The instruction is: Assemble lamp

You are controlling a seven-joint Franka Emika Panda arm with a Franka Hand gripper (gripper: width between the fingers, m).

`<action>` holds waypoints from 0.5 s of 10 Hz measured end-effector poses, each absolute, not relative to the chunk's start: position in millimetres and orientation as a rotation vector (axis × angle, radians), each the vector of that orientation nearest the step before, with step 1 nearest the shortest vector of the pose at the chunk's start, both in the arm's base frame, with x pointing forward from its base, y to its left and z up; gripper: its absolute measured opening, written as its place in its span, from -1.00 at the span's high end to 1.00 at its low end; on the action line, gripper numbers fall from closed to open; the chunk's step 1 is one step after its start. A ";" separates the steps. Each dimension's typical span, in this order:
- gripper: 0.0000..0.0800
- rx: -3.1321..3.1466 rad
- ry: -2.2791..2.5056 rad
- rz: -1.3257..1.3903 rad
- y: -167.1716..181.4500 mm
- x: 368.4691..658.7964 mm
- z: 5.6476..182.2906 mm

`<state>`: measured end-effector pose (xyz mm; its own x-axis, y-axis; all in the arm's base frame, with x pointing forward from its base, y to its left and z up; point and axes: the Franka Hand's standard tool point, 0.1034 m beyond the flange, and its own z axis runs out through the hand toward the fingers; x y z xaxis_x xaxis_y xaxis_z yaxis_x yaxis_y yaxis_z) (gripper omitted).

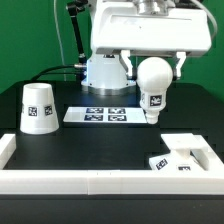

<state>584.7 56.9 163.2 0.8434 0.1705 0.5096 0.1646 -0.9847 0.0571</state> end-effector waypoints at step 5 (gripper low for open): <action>-0.45 3.015 0.308 0.854 82.8 603.8 164.9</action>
Offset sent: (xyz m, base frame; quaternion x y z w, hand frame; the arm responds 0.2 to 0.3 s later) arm 0.0215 0.0364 -0.0087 0.0405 0.0265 0.0016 0.9988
